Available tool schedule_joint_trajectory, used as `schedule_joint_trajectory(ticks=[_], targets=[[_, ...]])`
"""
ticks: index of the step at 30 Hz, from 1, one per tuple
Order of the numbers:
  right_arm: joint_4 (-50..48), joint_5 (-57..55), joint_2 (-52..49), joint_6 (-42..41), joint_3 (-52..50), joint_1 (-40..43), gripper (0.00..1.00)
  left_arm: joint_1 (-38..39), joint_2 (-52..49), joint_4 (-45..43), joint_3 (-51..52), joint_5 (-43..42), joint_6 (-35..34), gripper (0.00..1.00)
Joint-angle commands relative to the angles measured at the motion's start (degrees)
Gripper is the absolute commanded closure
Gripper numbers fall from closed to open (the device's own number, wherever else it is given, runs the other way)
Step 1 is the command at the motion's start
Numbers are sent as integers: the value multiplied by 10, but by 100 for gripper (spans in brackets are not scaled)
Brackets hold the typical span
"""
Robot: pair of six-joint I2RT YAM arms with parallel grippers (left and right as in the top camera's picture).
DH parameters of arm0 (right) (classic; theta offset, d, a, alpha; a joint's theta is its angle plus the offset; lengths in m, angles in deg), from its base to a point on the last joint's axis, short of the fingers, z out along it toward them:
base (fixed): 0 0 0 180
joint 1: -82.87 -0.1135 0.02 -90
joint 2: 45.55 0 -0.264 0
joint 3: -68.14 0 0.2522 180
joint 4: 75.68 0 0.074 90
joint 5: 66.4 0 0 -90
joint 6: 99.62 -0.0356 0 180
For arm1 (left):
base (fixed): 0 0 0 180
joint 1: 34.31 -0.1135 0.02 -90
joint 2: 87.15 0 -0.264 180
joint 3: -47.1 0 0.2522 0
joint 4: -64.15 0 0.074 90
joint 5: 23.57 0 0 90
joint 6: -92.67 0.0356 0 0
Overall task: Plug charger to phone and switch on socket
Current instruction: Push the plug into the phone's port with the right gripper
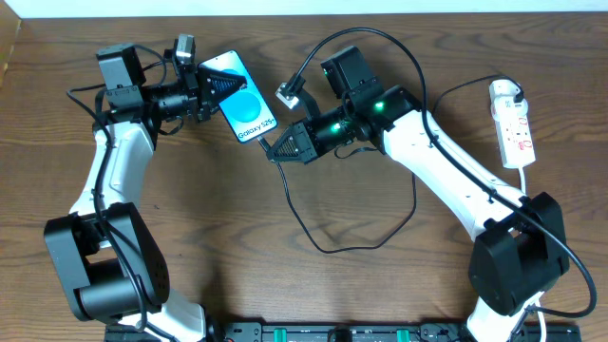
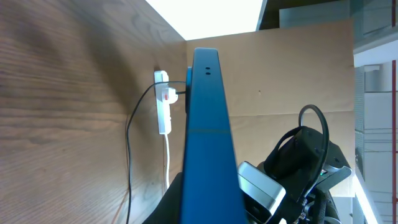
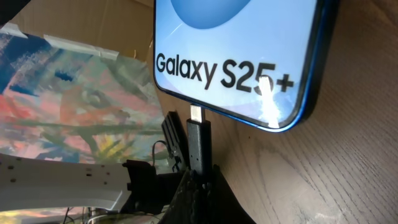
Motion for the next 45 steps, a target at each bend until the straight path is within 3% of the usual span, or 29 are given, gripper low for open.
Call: schedule_joint_trajectory(ticks=[1,45], targets=[[2,5,2,-5,1,1,99,1,12,-4,-10,-14,-3,93],[10,-19,2,-20,1,-5,99,2,12,-4,-10,-14,-2,93]])
